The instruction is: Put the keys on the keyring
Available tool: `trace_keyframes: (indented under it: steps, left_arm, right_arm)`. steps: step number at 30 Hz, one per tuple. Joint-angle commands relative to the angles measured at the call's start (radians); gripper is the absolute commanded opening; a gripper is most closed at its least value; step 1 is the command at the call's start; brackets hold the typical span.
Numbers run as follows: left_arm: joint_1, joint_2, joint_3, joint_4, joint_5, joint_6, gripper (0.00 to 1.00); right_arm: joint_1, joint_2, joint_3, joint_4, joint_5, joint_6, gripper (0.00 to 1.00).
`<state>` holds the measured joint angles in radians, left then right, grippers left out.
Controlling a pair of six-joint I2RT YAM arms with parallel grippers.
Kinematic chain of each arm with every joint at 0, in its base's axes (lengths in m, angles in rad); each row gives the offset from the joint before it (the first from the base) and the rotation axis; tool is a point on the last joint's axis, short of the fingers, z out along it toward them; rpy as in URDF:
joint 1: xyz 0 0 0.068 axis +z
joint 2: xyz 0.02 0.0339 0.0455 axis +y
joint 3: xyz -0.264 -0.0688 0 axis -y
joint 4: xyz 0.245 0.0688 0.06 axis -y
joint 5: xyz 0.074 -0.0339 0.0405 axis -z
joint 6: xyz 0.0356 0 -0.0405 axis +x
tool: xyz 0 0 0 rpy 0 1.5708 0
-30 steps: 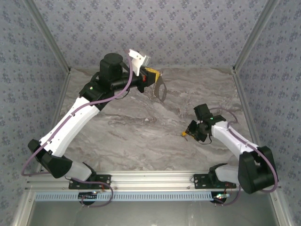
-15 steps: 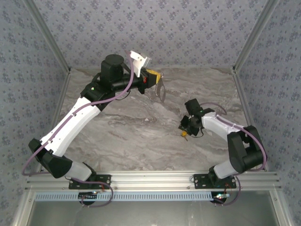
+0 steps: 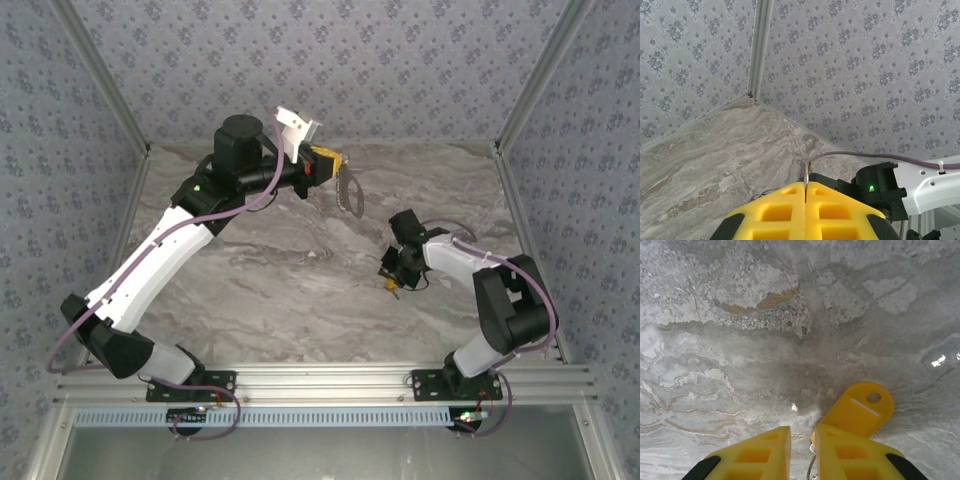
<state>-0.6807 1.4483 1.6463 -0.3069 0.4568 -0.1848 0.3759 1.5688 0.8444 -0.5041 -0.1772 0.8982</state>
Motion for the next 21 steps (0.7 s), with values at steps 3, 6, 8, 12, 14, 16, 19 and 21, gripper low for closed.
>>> trace_keyframes:
  steps: [3,6,8,12,14,16,19,21]
  left_arm:
    - [-0.002,-0.010,0.009,0.067,0.023,-0.002,0.00]
    - [-0.001,-0.006,0.010,0.069,0.023,-0.002,0.00]
    - [-0.001,-0.003,0.014,0.069,0.026,-0.001,0.00]
    - [-0.001,0.000,0.014,0.073,0.028,-0.002,0.00]
    - [-0.001,0.000,0.015,0.072,0.029,-0.001,0.00]
    - [-0.001,0.000,0.015,0.073,0.026,-0.001,0.00]
    - [0.000,0.000,0.015,0.074,0.027,-0.002,0.00]
    - [0.000,0.000,0.015,0.074,0.028,0.000,0.00]
  right_arm:
    - [0.008,0.010,0.022,-0.027,-0.018,-0.016,0.21]
    - [0.008,0.011,0.021,-0.027,-0.022,-0.017,0.21]
    - [0.008,0.016,0.021,-0.026,-0.025,-0.017,0.19]
    - [0.008,0.020,0.021,-0.026,-0.029,-0.021,0.18]
    - [0.008,0.023,0.021,-0.025,-0.031,-0.023,0.15]
    - [0.008,0.024,0.021,-0.024,-0.033,-0.023,0.15]
    - [0.008,0.022,0.021,-0.027,-0.036,-0.026,0.14]
    - [0.008,0.012,0.022,-0.026,-0.032,-0.029,0.16]
